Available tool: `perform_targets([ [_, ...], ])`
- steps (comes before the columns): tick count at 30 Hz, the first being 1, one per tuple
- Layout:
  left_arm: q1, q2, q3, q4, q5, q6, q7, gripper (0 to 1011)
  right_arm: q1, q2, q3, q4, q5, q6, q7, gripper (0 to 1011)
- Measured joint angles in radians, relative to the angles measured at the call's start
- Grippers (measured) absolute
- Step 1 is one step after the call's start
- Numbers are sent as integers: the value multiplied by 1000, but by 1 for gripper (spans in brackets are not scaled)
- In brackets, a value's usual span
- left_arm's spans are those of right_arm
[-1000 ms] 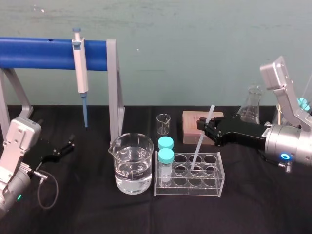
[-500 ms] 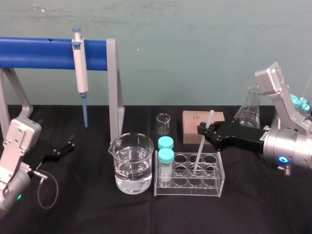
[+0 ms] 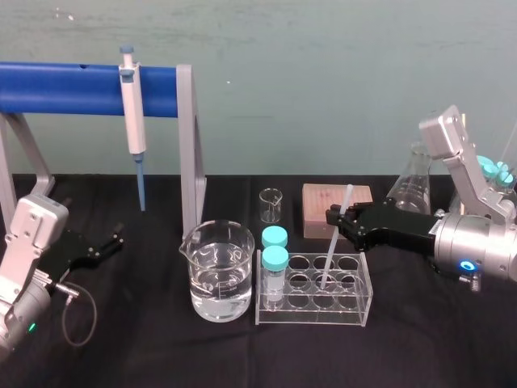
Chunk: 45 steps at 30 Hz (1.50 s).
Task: Pick up the stirring rod with one hand, then place it down.
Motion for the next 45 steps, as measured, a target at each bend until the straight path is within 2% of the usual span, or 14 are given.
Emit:
perform_targets([
  [16,0,0,0,0,0,0,0,1000,0,1,1,-1,4,0,0,96],
  [23,0,0,0,0,0,0,0,1000,-1,1,2,-1,5,0,0,289],
  [26,0,0,0,0,0,0,0,1000,-1,1,2,-1,5,0,0,407],
  [27,0,0,0,0,0,0,0,1000,-1,1,2,-1,6,0,0,407],
  [30,0,0,0,0,0,0,0,1000,-1,1,2,-1,6,0,0,504],
  [32,0,0,0,0,0,0,0,1000,-1,1,2,-1,6,0,0,607],
  [33,0,0,0,0,0,0,0,1000,-1,1,2,-1,6,0,0,607],
  [36,0,0,0,0,0,0,0,1000,-1,1,2,-1,6,0,0,721],
  [37,0,0,0,0,0,0,0,1000,-1,1,2,-1,6,0,0,721],
  [39,0,0,0,0,0,0,0,1000,-1,1,2,-1,6,0,0,818],
  [42,0,0,0,0,0,0,0,1000,-1,1,2,-1,6,0,0,875],
  [43,0,0,0,0,0,0,0,1000,-1,1,2,-1,6,0,0,925],
  [45,0,0,0,0,0,0,0,1000,-1,1,2,-1,6,0,0,948],
])
